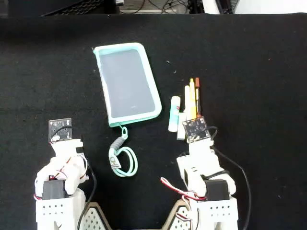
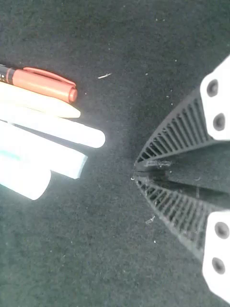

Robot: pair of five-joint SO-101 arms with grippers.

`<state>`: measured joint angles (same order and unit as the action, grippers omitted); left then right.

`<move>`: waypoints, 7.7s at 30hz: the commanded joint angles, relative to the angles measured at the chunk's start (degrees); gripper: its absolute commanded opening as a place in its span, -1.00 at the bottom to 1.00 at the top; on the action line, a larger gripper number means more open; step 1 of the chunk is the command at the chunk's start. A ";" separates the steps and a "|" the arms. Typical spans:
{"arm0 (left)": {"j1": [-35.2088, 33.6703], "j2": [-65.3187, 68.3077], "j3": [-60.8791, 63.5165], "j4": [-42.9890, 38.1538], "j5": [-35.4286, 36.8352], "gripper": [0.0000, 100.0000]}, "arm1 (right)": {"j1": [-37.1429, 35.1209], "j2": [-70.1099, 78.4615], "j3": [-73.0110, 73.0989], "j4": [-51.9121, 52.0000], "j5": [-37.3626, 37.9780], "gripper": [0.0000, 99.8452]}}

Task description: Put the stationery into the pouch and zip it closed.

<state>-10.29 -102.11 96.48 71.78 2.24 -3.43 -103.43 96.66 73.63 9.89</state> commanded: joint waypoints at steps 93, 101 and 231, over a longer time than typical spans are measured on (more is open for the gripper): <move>-0.13 0.00 0.92 0.09 0.44 -0.94 | -29.89 61.05 -57.54 -12.40 -19.60 -0.66; -3.38 0.00 0.92 0.18 0.18 -0.94 | -30.33 97.27 -66.51 -18.46 -23.47 -0.67; -29.93 0.00 0.92 -4.13 0.18 -0.93 | -18.02 106.07 -58.07 -17.58 4.04 -0.91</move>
<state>-39.65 -102.02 96.48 68.70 2.24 -26.37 2.07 40.13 56.84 11.47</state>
